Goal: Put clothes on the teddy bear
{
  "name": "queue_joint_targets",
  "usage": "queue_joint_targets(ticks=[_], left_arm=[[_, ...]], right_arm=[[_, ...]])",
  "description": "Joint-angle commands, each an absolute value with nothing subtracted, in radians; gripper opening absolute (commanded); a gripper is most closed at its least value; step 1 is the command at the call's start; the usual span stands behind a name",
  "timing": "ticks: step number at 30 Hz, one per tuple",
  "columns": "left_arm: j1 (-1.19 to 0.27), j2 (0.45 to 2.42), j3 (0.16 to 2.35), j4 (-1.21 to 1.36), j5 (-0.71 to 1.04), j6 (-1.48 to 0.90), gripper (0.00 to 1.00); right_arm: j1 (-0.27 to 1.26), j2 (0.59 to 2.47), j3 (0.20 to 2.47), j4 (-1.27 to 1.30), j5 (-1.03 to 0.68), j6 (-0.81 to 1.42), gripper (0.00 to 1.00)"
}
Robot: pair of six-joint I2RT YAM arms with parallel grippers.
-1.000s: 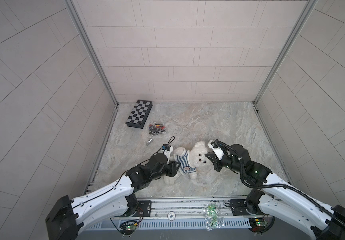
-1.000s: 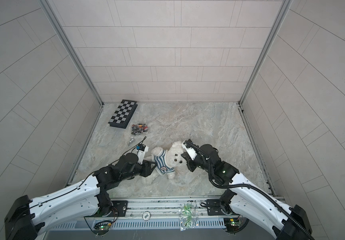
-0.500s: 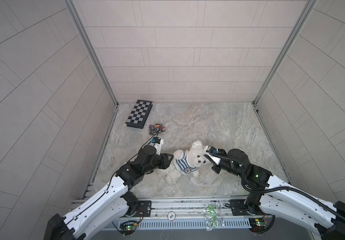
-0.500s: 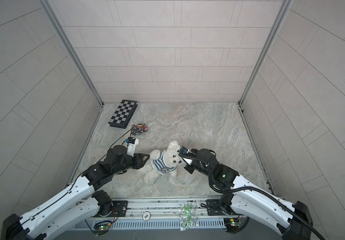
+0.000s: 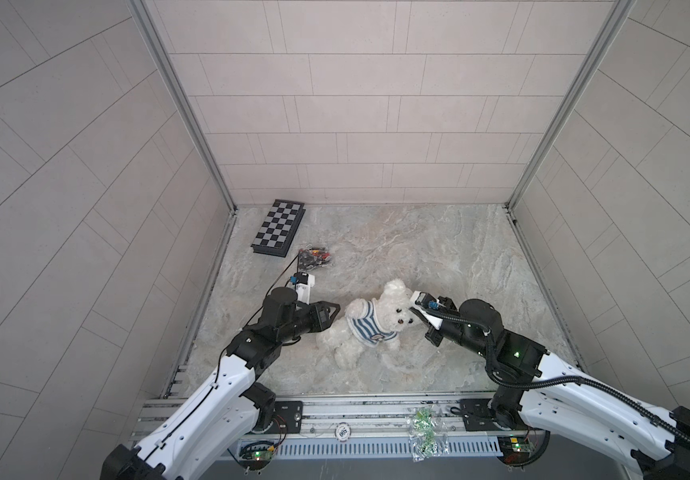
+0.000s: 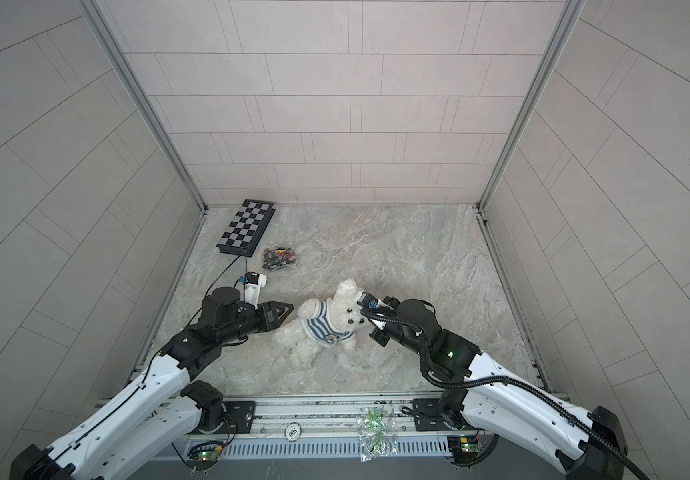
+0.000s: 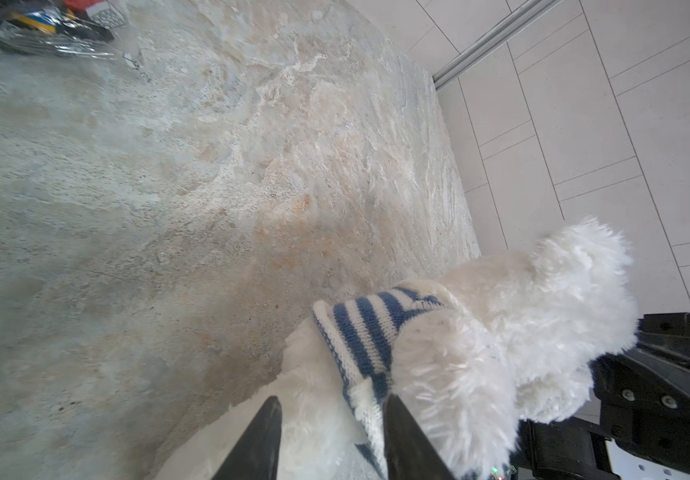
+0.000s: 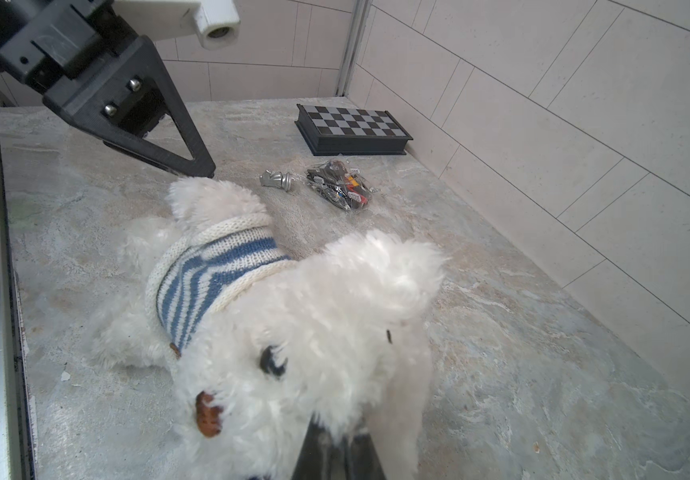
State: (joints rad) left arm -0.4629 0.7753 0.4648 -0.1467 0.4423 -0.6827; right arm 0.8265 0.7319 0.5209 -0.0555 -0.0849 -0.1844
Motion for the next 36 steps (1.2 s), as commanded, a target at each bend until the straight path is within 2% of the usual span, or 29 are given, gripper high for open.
queue_joint_targets(ticks=[1,8,23,29,34,36], left_arm=[[-0.487,0.811,0.455,-0.064,0.477,-0.709,0.45],[-0.576,0.891,0.462,0.005,0.443,-0.725,0.44],[-0.619,0.97,0.465,0.045,0.409,-0.736,0.35],[-0.629,0.97,0.465,0.025,0.392,-0.733,0.13],[-0.625,0.949,0.444,-0.007,0.35,-0.737,0.0],[-0.613,0.943,0.429,-0.009,0.342,-0.741,0.0]], right_arm=[[0.831,0.709,0.519,0.002,-0.084,-0.209,0.0],[0.834,0.706,0.518,0.0,-0.082,-0.21,0.0],[0.839,0.677,0.505,0.01,-0.071,-0.209,0.0],[0.841,0.656,0.5,0.003,-0.046,-0.207,0.0],[0.841,0.627,0.485,0.005,-0.012,-0.207,0.0],[0.841,0.613,0.48,0.006,0.001,-0.207,0.0]])
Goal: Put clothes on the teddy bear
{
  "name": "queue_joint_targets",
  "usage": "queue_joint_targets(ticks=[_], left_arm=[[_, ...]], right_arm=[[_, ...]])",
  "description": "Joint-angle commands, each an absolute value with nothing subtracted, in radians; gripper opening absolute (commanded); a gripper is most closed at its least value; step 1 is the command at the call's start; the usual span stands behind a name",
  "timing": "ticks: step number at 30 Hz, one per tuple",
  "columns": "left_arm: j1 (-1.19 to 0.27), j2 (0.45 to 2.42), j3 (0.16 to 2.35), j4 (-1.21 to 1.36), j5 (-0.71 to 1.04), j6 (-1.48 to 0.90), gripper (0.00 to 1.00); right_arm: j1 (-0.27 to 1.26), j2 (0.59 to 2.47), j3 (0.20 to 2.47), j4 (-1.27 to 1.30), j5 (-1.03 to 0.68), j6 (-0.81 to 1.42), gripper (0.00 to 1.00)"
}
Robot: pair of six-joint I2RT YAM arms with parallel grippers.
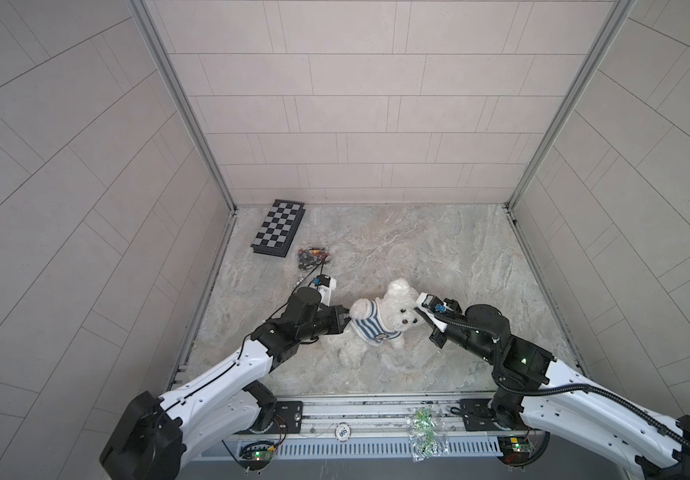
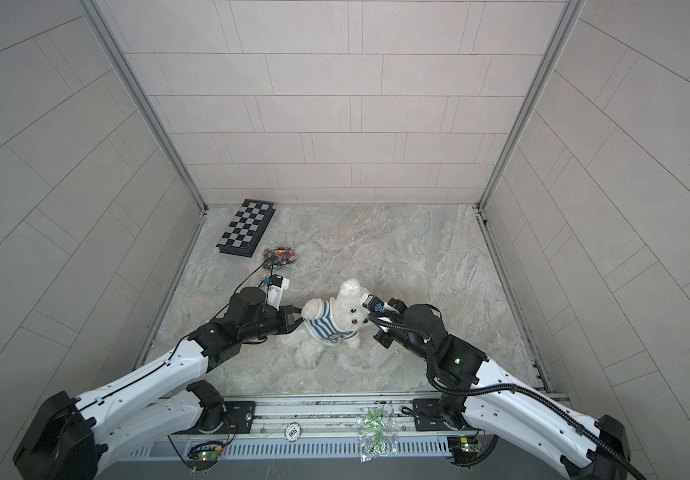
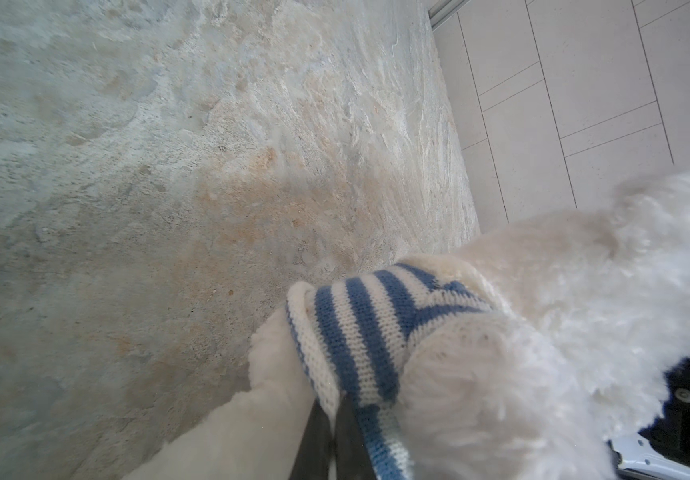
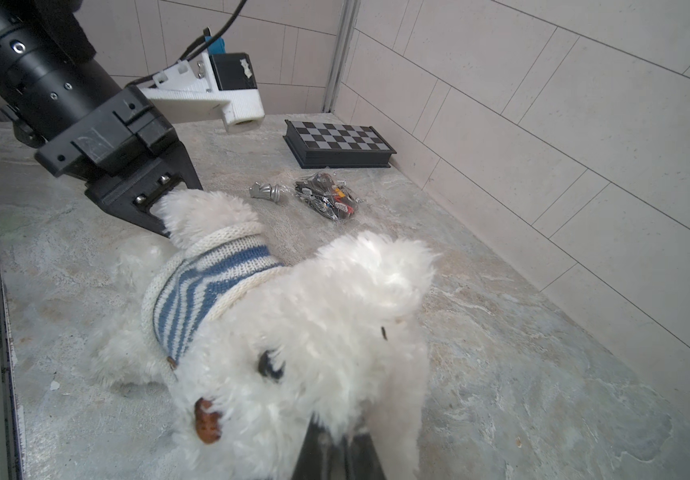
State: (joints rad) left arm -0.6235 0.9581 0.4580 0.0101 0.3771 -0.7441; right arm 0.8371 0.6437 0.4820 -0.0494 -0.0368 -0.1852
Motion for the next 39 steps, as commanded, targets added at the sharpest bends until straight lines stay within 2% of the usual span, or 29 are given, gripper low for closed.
queue_joint_targets(ticks=[1,10,19,21,25,29,34,39], left_arm=[[-0.606,0.941,0.421,-0.008,0.342,-0.742,0.0],[-0.568,0.928,0.391,-0.031,0.328,-0.721,0.0],[-0.572,0.923,0.412,-0.012,0.362,-0.697,0.0],[-0.583,0.91,0.421,0.0,0.383,-0.688,0.05],[-0.591,0.844,0.453,-0.078,0.379,-0.638,0.29],[-0.591,0.734,0.473,-0.186,0.365,-0.591,0.4],[-0.592,0.659,0.488,-0.242,0.383,-0.554,0.5],[-0.649,0.703,0.489,-0.203,0.363,-0.578,0.52]], right_arm=[[0.841,0.605,0.479,0.005,0.01,-0.206,0.0],[0.841,0.543,0.452,0.008,0.078,-0.189,0.0],[0.841,0.554,0.453,0.016,0.061,-0.177,0.0],[0.842,0.558,0.457,0.023,0.053,-0.17,0.0],[0.842,0.566,0.462,0.018,0.052,-0.172,0.0],[0.841,0.569,0.473,0.004,0.06,-0.173,0.0],[0.841,0.616,0.496,-0.01,0.057,-0.157,0.0],[0.838,0.691,0.539,-0.039,0.1,-0.123,0.0]])
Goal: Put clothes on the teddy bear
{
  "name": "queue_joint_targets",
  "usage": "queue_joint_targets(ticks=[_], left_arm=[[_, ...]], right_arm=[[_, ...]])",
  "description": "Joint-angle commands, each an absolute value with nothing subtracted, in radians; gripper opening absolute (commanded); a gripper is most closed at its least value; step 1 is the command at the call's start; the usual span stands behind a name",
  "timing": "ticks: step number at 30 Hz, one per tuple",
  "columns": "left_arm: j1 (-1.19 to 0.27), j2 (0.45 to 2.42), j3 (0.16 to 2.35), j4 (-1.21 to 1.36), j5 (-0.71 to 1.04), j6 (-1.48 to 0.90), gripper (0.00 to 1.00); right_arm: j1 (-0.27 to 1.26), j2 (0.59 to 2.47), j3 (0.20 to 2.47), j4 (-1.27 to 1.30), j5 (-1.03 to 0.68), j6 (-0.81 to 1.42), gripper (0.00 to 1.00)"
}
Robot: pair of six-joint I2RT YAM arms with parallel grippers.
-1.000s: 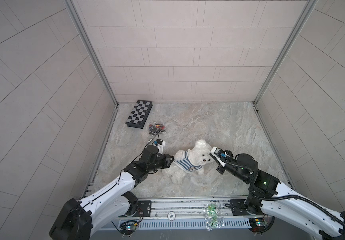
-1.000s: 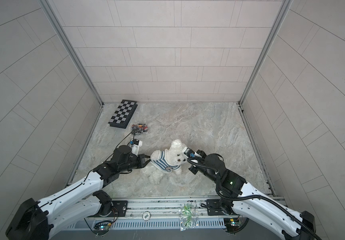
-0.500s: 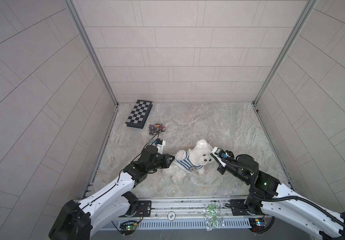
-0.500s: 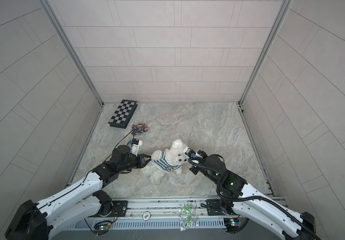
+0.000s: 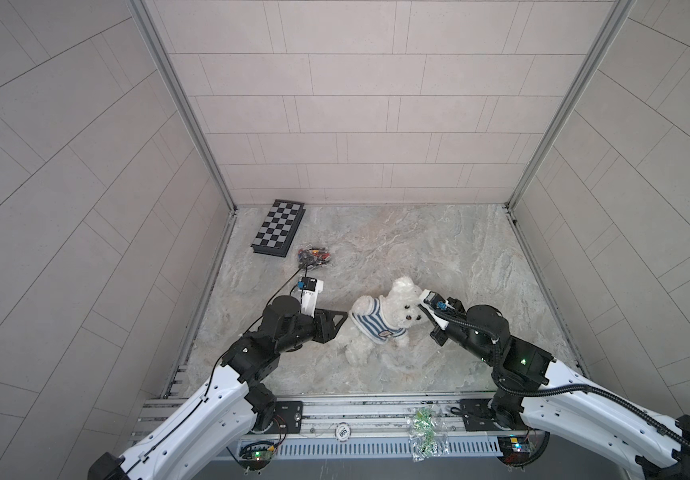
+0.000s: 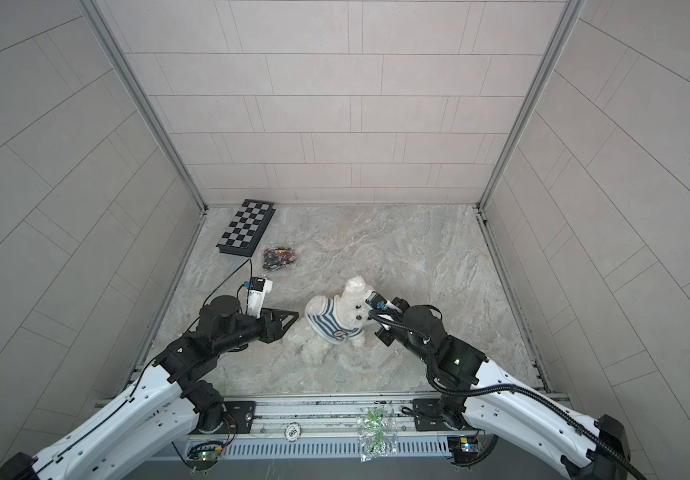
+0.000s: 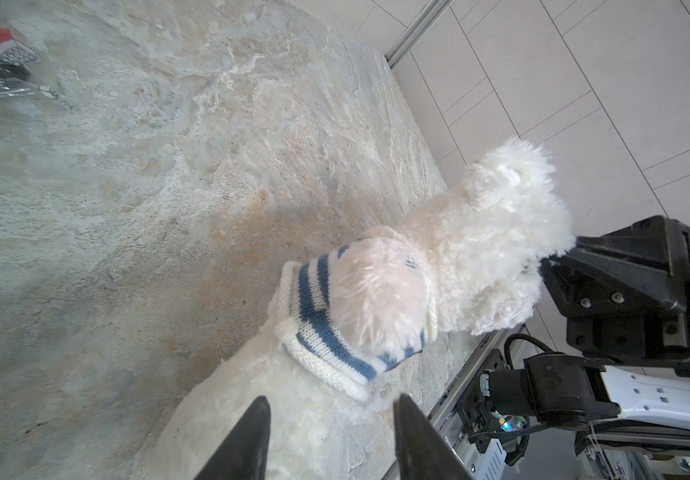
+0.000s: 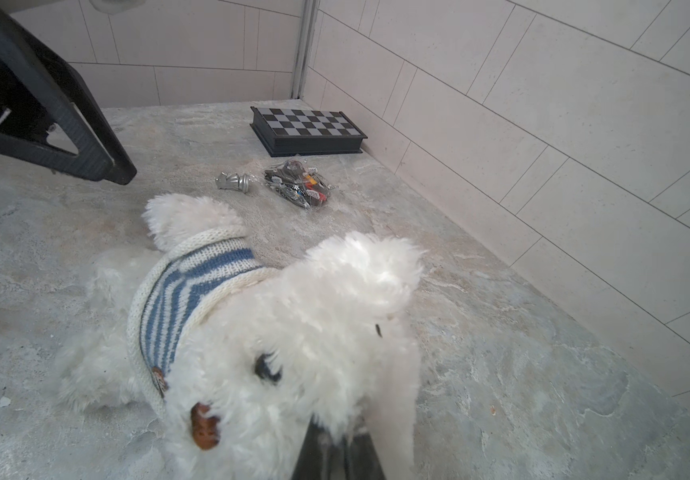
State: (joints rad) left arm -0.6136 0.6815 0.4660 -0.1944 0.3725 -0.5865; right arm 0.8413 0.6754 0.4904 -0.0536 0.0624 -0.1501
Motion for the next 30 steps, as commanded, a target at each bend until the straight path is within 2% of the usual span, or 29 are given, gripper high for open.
queue_joint_targets(ticks=[1,5,11,20,22,25,27,30], left_arm=[[-0.675,0.718,0.495,-0.201,0.343,-0.581,0.52],[-0.752,0.771,0.5,-0.189,0.268,-0.609,0.53],[-0.791,0.888,0.446,-0.018,0.227,-0.708,0.53],[-0.816,1.025,0.462,0.103,0.147,-0.801,0.4],[-0.824,1.042,0.463,0.114,0.141,-0.811,0.33],[-0.826,1.049,0.45,0.117,0.139,-0.827,0.16],[-0.826,1.046,0.442,0.091,0.127,-0.829,0.08],[-0.822,1.031,0.429,0.037,0.097,-0.82,0.02]], right_arm=[[0.836,0.709,0.552,-0.056,0.109,-0.116,0.0],[0.834,0.75,0.583,-0.089,0.121,-0.1,0.0],[0.833,0.75,0.58,-0.067,0.101,-0.092,0.0],[0.833,0.723,0.571,-0.069,0.097,-0.089,0.0],[0.833,0.716,0.564,-0.062,0.101,-0.089,0.0],[0.833,0.708,0.557,-0.059,0.102,-0.09,0.0],[0.832,0.697,0.555,-0.063,0.106,-0.092,0.0],[0.831,0.676,0.548,-0.069,0.123,-0.091,0.0]])
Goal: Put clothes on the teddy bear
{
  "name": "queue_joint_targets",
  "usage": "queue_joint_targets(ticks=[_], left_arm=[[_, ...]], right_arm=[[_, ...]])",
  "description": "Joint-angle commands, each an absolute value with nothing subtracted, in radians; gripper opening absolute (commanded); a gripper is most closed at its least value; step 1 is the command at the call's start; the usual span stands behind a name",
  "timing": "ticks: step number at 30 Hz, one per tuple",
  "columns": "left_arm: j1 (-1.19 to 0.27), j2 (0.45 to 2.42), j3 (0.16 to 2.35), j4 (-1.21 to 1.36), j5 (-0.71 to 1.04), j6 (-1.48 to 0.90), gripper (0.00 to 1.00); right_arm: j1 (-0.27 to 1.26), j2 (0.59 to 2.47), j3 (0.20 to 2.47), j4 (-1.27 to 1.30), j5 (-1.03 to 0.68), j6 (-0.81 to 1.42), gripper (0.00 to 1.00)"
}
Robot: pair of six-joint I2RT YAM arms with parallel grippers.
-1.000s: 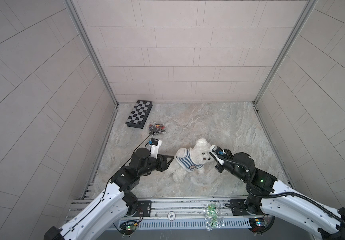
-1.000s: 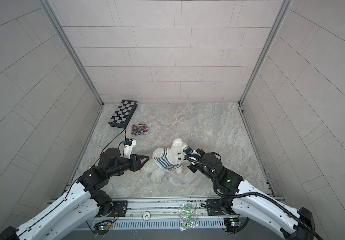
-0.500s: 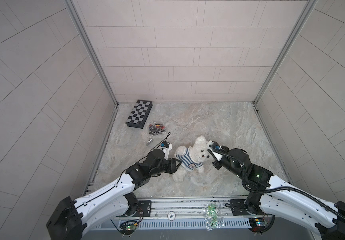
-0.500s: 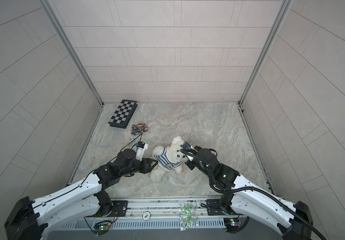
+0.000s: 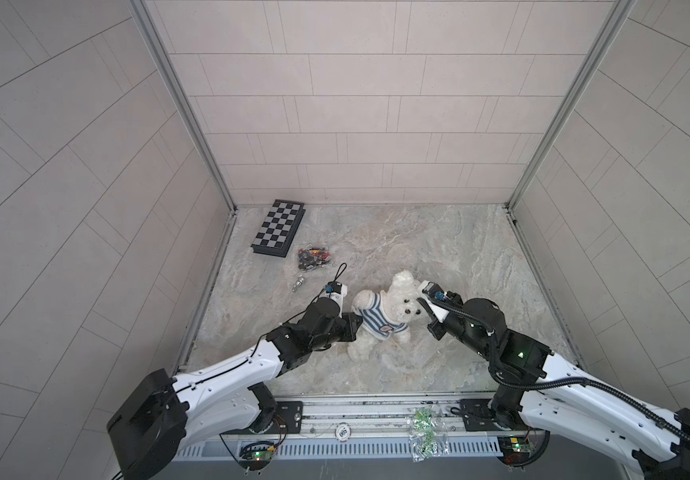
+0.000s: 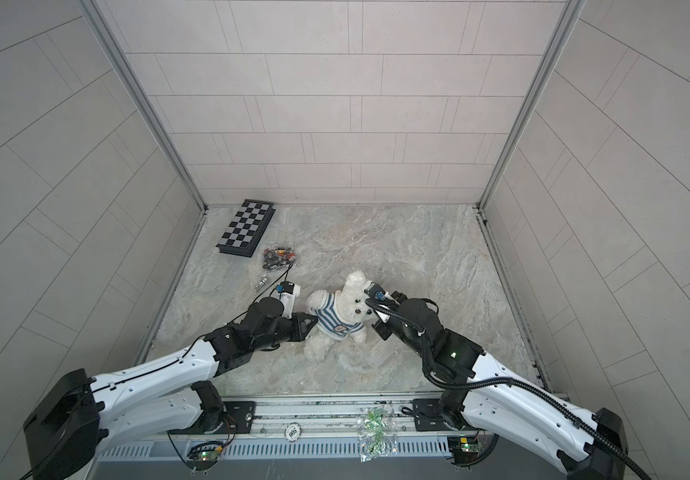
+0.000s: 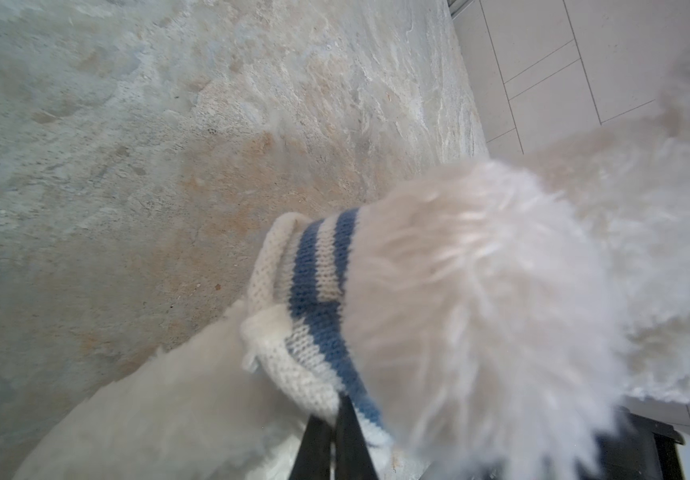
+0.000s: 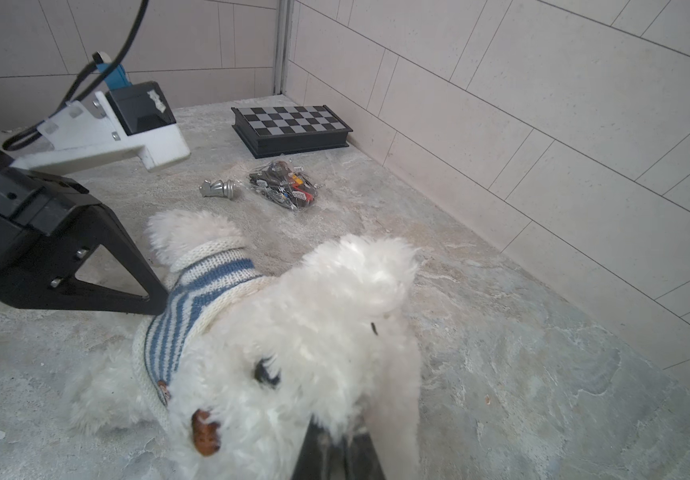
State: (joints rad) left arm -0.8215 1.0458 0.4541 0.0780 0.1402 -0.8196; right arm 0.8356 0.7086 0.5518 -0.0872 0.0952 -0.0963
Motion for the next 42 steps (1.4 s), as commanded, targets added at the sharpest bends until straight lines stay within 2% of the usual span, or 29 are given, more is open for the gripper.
queue_joint_targets(ticks=[1,9,12,14,18,20,23,34,39,42], left_arm=[[-0.82,1.025,0.425,0.025,0.09,-0.816,0.01],[-0.813,1.017,0.445,-0.048,0.007,-0.761,0.0],[-0.827,1.012,0.471,-0.037,0.007,-0.737,0.05],[-0.843,1.004,0.483,-0.03,0.013,-0.731,0.13],[-0.877,0.963,0.473,-0.013,0.028,-0.745,0.39],[-0.902,0.939,0.47,-0.017,0.017,-0.754,0.49],[-0.95,0.94,0.473,-0.006,0.005,-0.773,0.56],[-1.023,1.127,0.512,0.132,-0.082,-0.871,0.57],[-1.023,1.191,0.531,0.185,-0.071,-0.881,0.5],[-1.023,1.218,0.531,0.205,-0.061,-0.893,0.42]], right_arm=[[0.831,0.668,0.545,-0.069,0.128,-0.09,0.0],[0.831,0.678,0.552,-0.086,0.137,-0.076,0.0],[0.831,0.706,0.57,-0.106,0.141,-0.069,0.0],[0.831,0.712,0.577,-0.118,0.151,-0.062,0.0],[0.831,0.71,0.585,-0.133,0.179,-0.042,0.0],[0.831,0.711,0.586,-0.137,0.188,-0.033,0.0],[0.831,0.721,0.596,-0.139,0.181,-0.024,0.0],[0.831,0.732,0.613,-0.162,0.183,-0.006,0.0],[0.831,0.727,0.613,-0.16,0.178,-0.005,0.0],[0.831,0.728,0.611,-0.157,0.175,-0.005,0.0]])
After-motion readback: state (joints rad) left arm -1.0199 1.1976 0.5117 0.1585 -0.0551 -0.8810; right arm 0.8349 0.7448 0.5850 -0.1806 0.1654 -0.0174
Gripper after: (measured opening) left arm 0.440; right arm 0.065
